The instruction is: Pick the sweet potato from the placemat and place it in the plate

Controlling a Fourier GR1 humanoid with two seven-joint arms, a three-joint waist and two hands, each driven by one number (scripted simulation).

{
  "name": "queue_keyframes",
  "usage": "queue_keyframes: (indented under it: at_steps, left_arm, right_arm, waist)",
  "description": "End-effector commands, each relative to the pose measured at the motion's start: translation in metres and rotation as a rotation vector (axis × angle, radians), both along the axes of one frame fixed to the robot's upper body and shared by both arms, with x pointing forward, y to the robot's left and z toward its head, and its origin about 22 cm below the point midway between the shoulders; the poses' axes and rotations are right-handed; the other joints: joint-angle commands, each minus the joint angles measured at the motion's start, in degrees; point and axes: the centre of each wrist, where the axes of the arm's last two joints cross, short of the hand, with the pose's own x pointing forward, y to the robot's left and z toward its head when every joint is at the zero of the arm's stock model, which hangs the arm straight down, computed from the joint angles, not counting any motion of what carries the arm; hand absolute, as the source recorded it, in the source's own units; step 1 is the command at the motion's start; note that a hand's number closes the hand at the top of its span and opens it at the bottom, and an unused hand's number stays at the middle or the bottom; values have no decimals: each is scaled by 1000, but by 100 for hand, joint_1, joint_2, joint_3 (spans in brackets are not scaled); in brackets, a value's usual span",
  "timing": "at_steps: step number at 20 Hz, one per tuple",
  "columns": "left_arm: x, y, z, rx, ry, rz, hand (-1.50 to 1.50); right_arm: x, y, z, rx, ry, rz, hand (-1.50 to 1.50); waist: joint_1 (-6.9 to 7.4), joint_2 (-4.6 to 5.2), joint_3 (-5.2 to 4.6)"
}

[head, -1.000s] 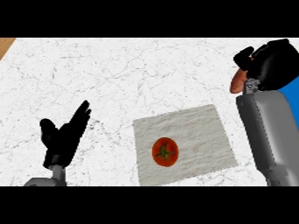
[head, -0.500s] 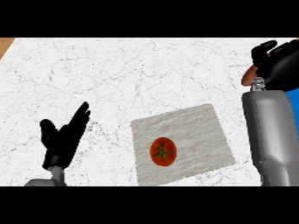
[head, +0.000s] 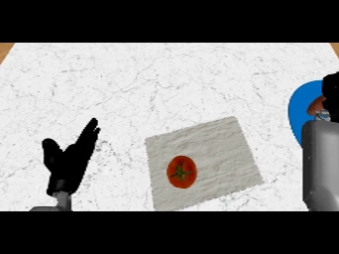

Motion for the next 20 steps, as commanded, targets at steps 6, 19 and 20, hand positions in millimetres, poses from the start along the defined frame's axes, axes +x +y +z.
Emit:
queue_keyframes:
  at_steps: [6,19,20]
  left_arm:
    - [-8,12,-7,-8,48,11,0]
    - [2,2,-2,4,47,8,0]
    - [-10,14,-7,-6,48,18,0]
  right_arm:
    - [-26,-77,-32,91,-198,-141,150]
    - [-47,-134,-91,500,-36,-131,-150]
    - [-51,-153,-78,508,-39,-100,-150]
  waist:
    - [-54,-22,-26]
    - [-45,-16,-13]
    - [-40,-26,-10]
